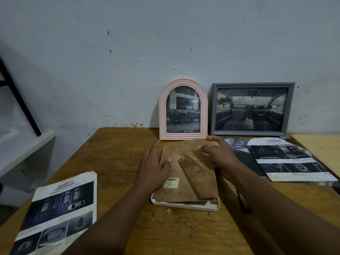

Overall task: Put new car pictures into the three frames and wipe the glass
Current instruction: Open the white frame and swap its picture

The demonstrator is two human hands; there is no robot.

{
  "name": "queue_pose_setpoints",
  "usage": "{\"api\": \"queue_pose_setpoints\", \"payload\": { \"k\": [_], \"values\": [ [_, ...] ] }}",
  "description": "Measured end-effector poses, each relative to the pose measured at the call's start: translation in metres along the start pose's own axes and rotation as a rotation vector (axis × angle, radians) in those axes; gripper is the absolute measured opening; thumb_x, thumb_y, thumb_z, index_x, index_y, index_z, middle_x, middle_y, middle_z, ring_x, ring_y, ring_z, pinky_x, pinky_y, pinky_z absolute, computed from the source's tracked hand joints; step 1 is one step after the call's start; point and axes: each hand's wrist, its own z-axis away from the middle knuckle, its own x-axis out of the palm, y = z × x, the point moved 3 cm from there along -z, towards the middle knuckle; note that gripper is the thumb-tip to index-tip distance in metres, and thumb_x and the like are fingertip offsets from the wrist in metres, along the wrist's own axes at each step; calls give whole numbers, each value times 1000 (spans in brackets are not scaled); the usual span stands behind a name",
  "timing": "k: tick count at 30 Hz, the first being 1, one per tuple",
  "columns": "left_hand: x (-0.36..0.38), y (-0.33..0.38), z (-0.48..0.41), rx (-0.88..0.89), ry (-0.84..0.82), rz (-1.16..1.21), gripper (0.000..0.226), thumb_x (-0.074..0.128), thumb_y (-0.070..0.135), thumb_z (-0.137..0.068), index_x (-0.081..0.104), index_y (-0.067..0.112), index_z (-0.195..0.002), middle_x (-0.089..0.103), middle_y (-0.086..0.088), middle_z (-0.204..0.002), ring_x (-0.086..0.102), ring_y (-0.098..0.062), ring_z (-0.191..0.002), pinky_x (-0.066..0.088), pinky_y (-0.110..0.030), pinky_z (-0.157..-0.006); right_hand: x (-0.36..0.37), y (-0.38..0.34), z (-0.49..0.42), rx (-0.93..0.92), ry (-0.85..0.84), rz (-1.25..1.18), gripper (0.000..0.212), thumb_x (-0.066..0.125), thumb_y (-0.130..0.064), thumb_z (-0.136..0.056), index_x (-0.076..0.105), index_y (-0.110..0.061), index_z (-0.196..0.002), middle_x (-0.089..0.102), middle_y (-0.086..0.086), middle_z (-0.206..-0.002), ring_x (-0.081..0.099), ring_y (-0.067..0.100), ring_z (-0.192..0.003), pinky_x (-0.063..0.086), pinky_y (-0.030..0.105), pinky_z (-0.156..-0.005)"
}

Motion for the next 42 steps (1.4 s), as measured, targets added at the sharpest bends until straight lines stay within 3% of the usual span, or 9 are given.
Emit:
{"api": "queue_pose_setpoints", "payload": {
  "k": [5,11,19,22,26,30,34,39,42],
  "values": [
    [-1,-3,0,-40,18,9,59,58,43,-100,33,35,-153,58,6,-138,56,-18,-124,50,-41,-98,19,-9,23,28,-7,-64,44,69,-18,-91,44,-25,-126,56,4,-107,63,23,-91,52,33,-64],
    [-2,0,1,-51,39,-29,44,51,39,-103,45,30,-146,63,6,-133,59,-16,-116,44,-31,-90,26,-17,50,126,-301,21,27,59,-12,-95,54,-23,-119,64,8,-113,66,27,-99,54,34,-69],
    [1,18,-2,3,8,-106,49,53,37,-104,40,32,-151,57,0,-143,56,-20,-123,52,-38,-91,-37,-83,33,58,-243,71,36,63,-4,-92,58,-15,-126,69,16,-114,71,33,-96,60,42,-72],
    [14,23,-3,53,-107,-130,58,60,37,-100,37,35,-153,50,-2,-151,52,-25,-132,52,-46,-102,-76,-121,30,44,-213,344,29,59,-4,-95,58,-9,-124,66,20,-110,70,33,-88,60,40,-65],
    [30,27,-3,104,-185,-205,61,62,35,-99,37,29,-154,47,-1,-155,49,-24,-136,48,-44,-108,-99,-154,16,-110,5,1068,21,62,-13,-93,60,-5,-113,65,18,-97,67,30,-78,54,33,-57],
    [30,26,-3,103,-138,-223,61,61,35,-100,36,27,-155,45,-1,-156,47,-24,-138,46,-44,-110,-71,-140,9,-286,100,1524,23,62,-21,-93,63,-5,-109,62,8,-84,62,23,-76,57,36,-70],
    [28,24,-2,106,-131,-228,59,59,34,-101,37,25,-155,44,-1,-157,47,-22,-138,45,-40,-108,-32,-95,8,-346,154,1671,20,60,-25,-94,60,-13,-109,55,4,-86,57,22,-79,46,35,-70],
    [27,24,0,117,-119,-242,56,58,35,-102,38,25,-154,45,0,-155,46,-20,-137,45,-37,-106,0,-49,5,-267,73,1602,32,60,-32,-94,61,-14,-120,63,8,-106,60,23,-93,52,36,-79],
    [27,23,0,125,-119,-241,56,57,35,-102,38,24,-154,44,0,-156,44,-20,-138,43,-37,-106,0,-37,10,-215,-5,1546,37,63,-33,-93,58,-14,-124,59,4,-104,54,19,-90,49,31,-78]
  ]
}}
